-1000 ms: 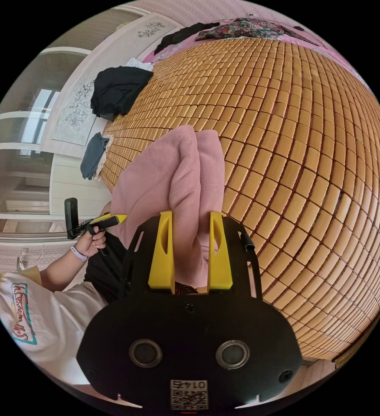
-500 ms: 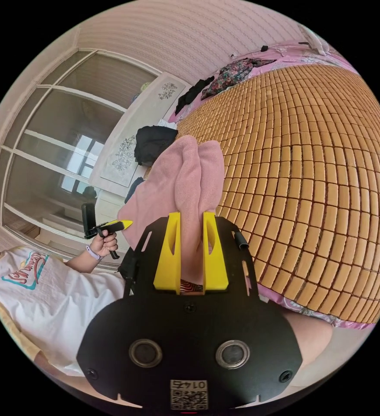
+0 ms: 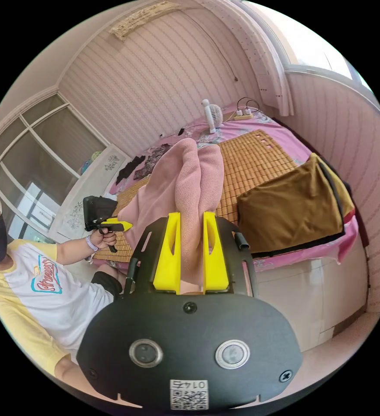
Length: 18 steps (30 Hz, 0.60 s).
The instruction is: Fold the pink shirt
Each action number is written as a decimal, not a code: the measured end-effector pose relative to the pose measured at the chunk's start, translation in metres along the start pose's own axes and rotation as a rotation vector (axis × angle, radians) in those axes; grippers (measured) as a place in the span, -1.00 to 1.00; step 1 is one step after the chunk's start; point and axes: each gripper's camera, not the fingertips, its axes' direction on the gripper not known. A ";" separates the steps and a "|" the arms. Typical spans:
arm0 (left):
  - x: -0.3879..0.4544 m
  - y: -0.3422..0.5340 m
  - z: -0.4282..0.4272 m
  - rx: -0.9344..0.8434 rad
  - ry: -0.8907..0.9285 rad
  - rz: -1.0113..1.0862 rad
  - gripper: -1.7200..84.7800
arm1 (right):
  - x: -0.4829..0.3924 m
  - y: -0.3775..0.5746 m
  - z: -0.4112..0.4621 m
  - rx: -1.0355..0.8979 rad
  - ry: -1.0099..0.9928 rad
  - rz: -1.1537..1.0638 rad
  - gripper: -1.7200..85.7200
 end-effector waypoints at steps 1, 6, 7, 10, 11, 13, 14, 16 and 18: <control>0.002 -0.015 0.017 0.005 -0.015 -0.001 -0.81 | 0.017 -0.015 -0.030 0.002 0.065 0.043 -0.76; -0.038 -0.067 0.130 -0.066 -0.050 -0.117 -0.79 | 0.093 -0.023 -0.074 0.142 0.371 0.317 -0.68; -0.045 -0.064 0.136 -0.087 -0.059 -0.116 -0.79 | 0.107 -0.009 -0.066 0.145 0.386 0.398 -0.66; -0.086 -0.021 0.139 -0.135 -0.114 -0.108 -0.81 | 0.109 0.040 -0.043 0.183 0.376 0.452 -0.62; -0.103 0.003 0.135 -0.155 -0.146 -0.133 -0.82 | 0.105 0.053 -0.041 0.209 0.381 0.457 -0.62; -0.129 0.041 0.123 -0.167 -0.165 -0.191 -0.83 | 0.084 0.107 -0.040 0.345 0.389 0.480 -0.60; -0.142 0.067 0.115 -0.167 -0.171 -0.248 -0.84 | 0.079 0.122 -0.040 0.381 0.389 0.491 -0.60; -0.153 0.101 0.106 -0.172 -0.173 -0.318 -0.84 | 0.061 0.166 -0.041 0.474 0.416 0.535 -0.59; -0.156 0.131 0.106 -0.197 -0.185 -0.349 -0.83 | 0.058 0.180 -0.041 0.491 0.414 0.567 -0.58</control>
